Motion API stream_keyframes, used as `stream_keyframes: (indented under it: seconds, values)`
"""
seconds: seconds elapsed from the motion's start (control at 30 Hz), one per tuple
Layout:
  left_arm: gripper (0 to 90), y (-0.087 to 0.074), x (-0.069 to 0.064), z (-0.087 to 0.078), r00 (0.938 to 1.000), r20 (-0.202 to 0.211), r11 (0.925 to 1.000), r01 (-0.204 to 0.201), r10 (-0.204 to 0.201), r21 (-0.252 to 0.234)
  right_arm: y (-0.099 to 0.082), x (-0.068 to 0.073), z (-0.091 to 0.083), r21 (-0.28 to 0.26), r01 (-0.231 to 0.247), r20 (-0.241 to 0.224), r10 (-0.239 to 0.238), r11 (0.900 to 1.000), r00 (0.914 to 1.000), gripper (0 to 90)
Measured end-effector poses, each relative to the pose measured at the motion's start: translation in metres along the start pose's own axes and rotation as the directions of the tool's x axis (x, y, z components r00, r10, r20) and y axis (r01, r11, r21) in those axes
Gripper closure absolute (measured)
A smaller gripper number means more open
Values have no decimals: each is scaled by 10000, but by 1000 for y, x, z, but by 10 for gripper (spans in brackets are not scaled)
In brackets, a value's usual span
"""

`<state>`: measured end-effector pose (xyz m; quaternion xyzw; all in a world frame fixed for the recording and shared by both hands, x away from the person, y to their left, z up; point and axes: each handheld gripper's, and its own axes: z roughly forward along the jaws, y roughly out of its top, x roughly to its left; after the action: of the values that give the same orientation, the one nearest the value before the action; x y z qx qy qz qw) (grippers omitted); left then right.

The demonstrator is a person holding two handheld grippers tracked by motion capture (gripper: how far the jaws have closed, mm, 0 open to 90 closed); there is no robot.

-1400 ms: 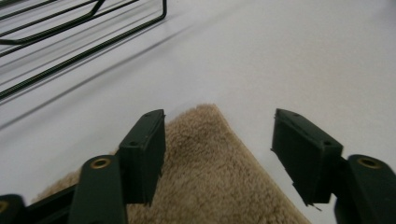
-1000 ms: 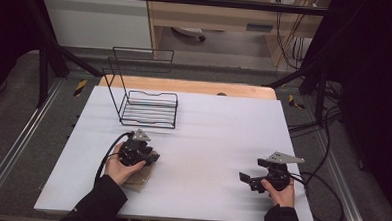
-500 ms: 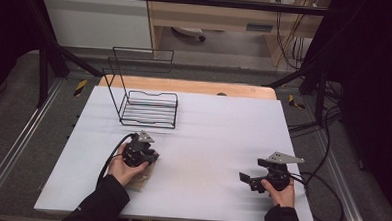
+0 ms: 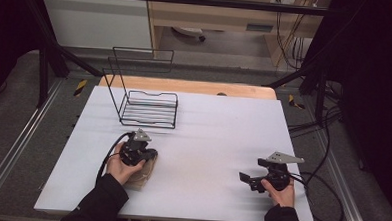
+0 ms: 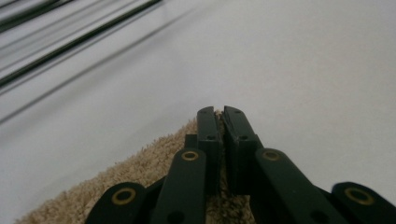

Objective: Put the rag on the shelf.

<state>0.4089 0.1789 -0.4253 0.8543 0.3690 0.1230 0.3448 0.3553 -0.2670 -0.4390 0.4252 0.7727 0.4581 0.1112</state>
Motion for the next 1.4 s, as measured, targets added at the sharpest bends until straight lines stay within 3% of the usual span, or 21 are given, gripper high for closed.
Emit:
stream_keyframes:
  seconds: [0.2,0.37,0.5,0.6,0.8,0.87,1.03,1.23,1.4]
  values:
    - [856,10,-7,-8,9979,473,9964,-413,449,-734,0,0,0,11,-18,-12,18,10000,10000,4]
    - [855,19,-16,5,9941,346,9944,-1022,1031,-282,0,1,1,0,-9,-7,9,10000,10000,4]
    - [849,18,-18,18,9930,524,9942,-1068,1060,132,0,1,1,-11,-28,7,28,10000,10000,5]
    - [813,17,-15,20,9950,706,9974,-717,710,82,1,1,1,-51,12,41,-11,10000,10000,7]
    - [531,16,-7,-3,9967,812,9985,-8,52,-550,5,8,5,-28,285,135,-285,9996,9995,7]
    - [452,12,-2,-14,9975,683,9979,221,-179,-612,7,11,7,6,253,140,-253,9997,9996,6]
    - [308,-10,14,-37,9960,400,9930,825,-794,-843,15,19,13,39,370,148,-370,9993,9992,5]
    - [150,-40,30,-57,9920,-183,9890,1228,-1247,-819,27,32,28,183,582,-17,-582,9981,9983,5]
    - [88,-59,36,-68,9881,-156,9835,1509,-1532,-998,43,48,48,198,678,-192,-674,9975,9975,7]
